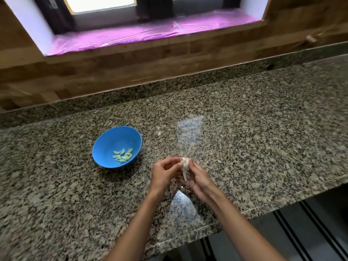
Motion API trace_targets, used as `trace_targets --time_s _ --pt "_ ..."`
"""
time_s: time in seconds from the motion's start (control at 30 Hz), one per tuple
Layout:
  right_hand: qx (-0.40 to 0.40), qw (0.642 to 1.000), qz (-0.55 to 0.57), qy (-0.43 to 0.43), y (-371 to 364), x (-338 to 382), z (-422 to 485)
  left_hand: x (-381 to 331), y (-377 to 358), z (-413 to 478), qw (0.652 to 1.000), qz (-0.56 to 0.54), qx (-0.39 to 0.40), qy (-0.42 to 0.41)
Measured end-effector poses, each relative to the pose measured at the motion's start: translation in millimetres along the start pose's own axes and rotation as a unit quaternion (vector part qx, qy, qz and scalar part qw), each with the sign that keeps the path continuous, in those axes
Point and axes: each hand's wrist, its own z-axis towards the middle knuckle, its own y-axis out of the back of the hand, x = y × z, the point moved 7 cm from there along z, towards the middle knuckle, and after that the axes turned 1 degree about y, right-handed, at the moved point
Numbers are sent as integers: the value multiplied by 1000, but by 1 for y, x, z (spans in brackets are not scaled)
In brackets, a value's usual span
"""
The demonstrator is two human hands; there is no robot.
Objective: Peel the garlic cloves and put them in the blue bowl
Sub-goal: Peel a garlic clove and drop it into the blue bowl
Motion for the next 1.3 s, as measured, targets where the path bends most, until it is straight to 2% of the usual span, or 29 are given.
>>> trace_targets --time_s 0.1,0.27,0.5,0.73,0.87,0.97,1.07,1.13,1.17,1.23,1.3 --pt "-14 1000 12 0 1 -1 -1 0 -3 -5 999 35 15 -21" --pt "0 1000 7 2 -2 -1 -1 -1 1 -4 993 96 -12 -62" --pt "-14 1000 19 -7 -2 -4 -1 -5 -7 -5 972 207 -5 -111" --pt "-53 999 -1 0 2 -11 1 -3 -3 -13 948 259 -105 -150" --pt "-45 995 -83 11 -2 -11 1 -1 2 -18 945 239 -158 -155" --pt "-43 987 -152 21 2 -9 -1 2 4 -13 946 246 -149 -149" --pt "-79 943 -311 89 14 10 -1 18 20 -8 968 174 -167 -66" --pt "-133 891 -415 129 29 28 2 31 36 -5 979 95 -180 12" --pt "-147 859 -469 145 36 36 3 35 42 -3 980 91 -172 36" --pt "-151 776 -591 160 46 48 6 36 48 0 979 145 -127 64" --pt "-151 714 -670 139 58 50 10 29 47 1 958 267 -82 60"
